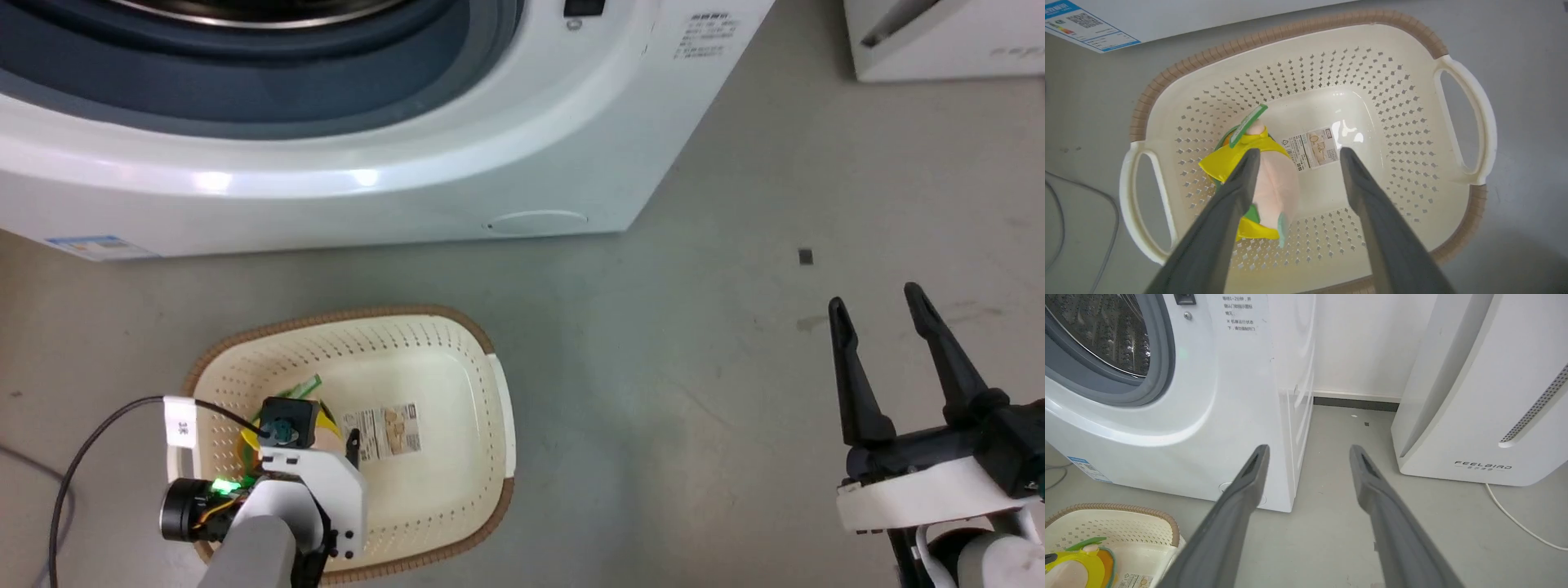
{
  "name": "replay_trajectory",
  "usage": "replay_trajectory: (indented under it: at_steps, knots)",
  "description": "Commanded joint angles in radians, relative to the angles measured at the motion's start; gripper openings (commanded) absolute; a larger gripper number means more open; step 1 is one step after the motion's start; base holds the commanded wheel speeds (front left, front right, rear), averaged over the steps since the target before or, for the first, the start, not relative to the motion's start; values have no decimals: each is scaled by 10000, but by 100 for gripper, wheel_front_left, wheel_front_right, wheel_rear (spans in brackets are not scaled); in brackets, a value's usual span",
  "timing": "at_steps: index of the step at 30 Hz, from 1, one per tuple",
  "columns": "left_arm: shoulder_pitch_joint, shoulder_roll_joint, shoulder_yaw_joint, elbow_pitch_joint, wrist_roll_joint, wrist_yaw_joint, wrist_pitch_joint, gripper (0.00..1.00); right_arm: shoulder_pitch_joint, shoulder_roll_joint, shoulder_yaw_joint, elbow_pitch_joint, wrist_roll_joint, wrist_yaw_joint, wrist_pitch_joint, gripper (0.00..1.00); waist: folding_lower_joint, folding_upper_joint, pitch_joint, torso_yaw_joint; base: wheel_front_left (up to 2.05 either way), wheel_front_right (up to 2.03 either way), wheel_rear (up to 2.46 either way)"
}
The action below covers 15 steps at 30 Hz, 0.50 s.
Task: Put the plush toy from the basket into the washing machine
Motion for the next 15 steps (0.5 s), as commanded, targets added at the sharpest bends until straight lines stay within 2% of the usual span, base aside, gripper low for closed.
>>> replay_trajectory:
  at_steps: [1, 9, 15]
  knots:
    - [-357, 164, -63, 369, -114, 38, 39, 100, -211, 1, -34, -111, 64, -6, -113, 100, -1, 0, 412, -87, 0, 0, 0]
    - [-950, 513, -151, 1097, -309, 173, 61, 100, -355, 1, -15, -290, 68, -7, -258, 100, -1, 0, 1207, -175, 0, 0, 0]
    - [-1489, 668, -355, 1720, -406, 111, 29, 100, -447, 1, -46, -448, 41, -7, -383, 100, -1, 0, 1813, -202, 0, 0, 0]
